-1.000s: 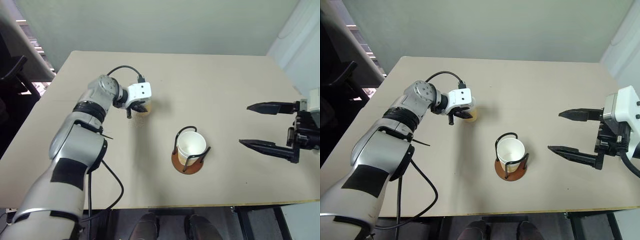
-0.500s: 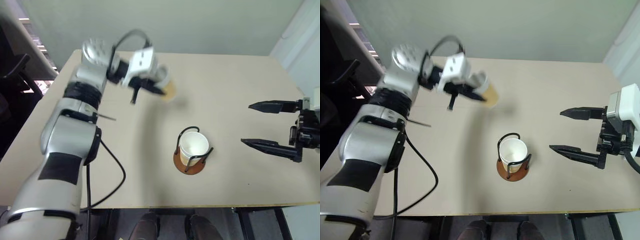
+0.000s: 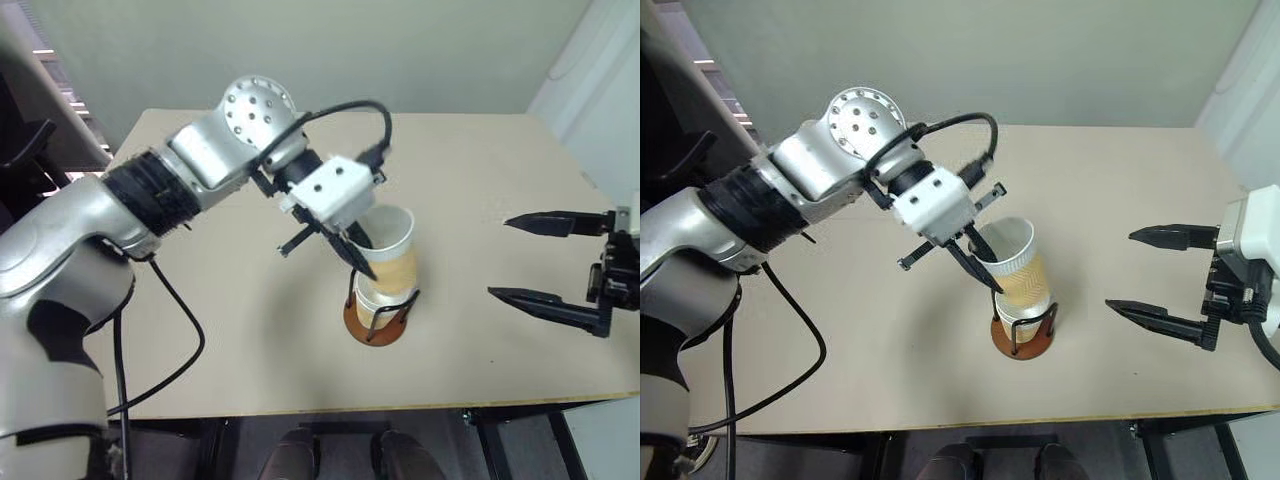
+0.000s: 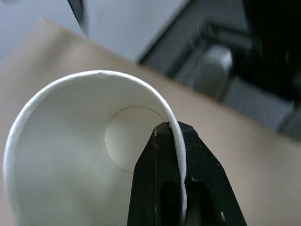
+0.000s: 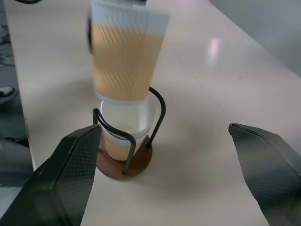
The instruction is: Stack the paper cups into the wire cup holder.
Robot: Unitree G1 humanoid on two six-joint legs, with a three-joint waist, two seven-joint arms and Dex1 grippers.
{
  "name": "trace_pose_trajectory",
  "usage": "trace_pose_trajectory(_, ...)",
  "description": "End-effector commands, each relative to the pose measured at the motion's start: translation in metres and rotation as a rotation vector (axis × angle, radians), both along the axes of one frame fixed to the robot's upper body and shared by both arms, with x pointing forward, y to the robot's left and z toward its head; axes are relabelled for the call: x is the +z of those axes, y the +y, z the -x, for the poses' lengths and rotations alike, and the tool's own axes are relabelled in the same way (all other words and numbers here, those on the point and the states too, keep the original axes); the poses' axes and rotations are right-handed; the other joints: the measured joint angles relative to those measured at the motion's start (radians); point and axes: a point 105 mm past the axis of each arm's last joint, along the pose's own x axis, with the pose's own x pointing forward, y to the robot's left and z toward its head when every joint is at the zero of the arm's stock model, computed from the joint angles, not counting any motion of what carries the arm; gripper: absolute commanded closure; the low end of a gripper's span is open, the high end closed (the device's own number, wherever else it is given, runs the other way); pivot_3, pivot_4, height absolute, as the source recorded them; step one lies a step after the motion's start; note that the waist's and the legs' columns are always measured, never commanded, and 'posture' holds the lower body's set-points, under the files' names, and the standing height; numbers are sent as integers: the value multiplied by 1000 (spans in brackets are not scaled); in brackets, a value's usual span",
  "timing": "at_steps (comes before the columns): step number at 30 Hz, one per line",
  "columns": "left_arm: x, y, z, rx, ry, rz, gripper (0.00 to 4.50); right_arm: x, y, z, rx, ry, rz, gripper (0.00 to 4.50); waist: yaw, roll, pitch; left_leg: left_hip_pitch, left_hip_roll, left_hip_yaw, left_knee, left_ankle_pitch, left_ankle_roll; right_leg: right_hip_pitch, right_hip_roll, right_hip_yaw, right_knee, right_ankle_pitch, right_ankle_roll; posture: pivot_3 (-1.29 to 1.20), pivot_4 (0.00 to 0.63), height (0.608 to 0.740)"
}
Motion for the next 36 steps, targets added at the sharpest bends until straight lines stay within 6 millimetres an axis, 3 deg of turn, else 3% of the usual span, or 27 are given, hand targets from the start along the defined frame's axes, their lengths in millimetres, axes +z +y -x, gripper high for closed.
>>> trace_pose_trajectory(1, 7, 1, 0, -68, -68, -28, 4467, 7, -1, 6, -17, -50, 11, 0, -3, 0, 0, 0, 0, 0, 0, -1, 1, 0, 0, 0, 0, 0, 0, 0, 150, 740)
trace_pose_trajectory(14, -4, -5, 1, -144, -104, -65, 4467, 5, -1, 9, -55, -57, 9, 0, 1, 0, 0, -8, 1, 0, -2, 2, -7, -5, 0, -1, -5, -1, -1, 0, 150, 740)
trace_pose_trajectory(18, -9, -3, -3, -147, -124, -90, 3503, 6, -1, 9, -60, -59, 10, 0, 1, 0, 0, -8, 1, 0, -3, 2, -6, -5, 0, -1, -6, -1, -1, 0, 150, 740)
trace_pose_trajectory(27, -8, -9, -3, -129, -82, -33, 231, 5, -1, 9, -56, -61, 5, 0, 1, 0, 0, -8, 1, 0, -3, 2, -6, -5, 1, -1, -6, -1, -1, 0, 150, 740)
trace_pose_trajectory(28, -5, -10, -3, -119, -72, -13, 32, 5, 0, 8, -52, -60, 2, 0, 1, 0, 0, -8, 1, 0, -3, 2, -6, -5, 1, -1, -6, -1, -1, 0, 150, 740)
trace_pose_trajectory(31, 6, -11, -9, -49, -33, 73, 32, 1, 3, 4, -30, -47, -6, 0, 0, 0, 0, -8, 1, 0, -3, 2, -6, -5, 1, -1, -6, -1, -1, 0, 150, 740)
trace_pose_trajectory(36, 35, 16, -33, 234, 206, 347, 32, -34, -7, -17, -46, -1, 112, 0, -5, 1, 0, -7, 1, 1, -2, 2, -7, -5, 1, -1, -5, -1, 0, 0, 150, 740)
